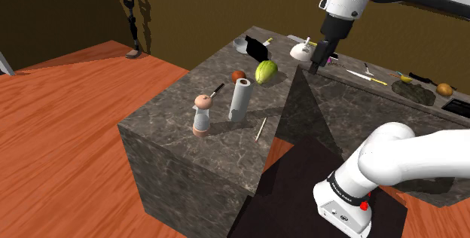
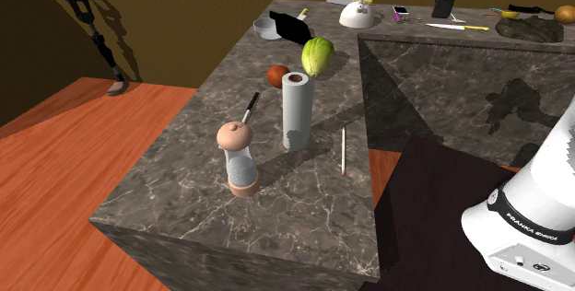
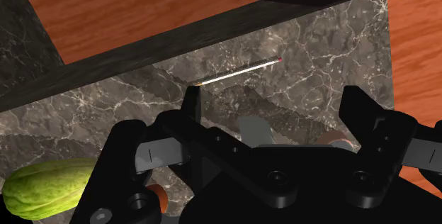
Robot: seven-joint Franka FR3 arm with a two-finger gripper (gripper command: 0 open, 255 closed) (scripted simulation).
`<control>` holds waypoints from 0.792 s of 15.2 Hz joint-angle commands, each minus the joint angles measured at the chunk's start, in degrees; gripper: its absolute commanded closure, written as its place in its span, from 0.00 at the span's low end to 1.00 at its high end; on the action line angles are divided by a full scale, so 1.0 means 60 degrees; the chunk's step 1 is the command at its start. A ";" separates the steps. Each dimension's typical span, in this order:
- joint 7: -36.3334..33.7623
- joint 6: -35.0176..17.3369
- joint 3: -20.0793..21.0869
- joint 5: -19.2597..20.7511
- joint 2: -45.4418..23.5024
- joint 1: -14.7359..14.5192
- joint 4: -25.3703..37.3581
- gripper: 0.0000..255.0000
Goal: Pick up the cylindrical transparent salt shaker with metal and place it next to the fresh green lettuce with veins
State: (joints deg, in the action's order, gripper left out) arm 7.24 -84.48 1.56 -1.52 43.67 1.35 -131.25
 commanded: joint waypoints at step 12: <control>-0.1780 -0.2615 0.1739 -0.0543 -0.2501 -0.0362 0.0285 0.00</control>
State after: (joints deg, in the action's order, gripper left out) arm -2.37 -98.23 11.00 -4.70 30.61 -0.71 -129.77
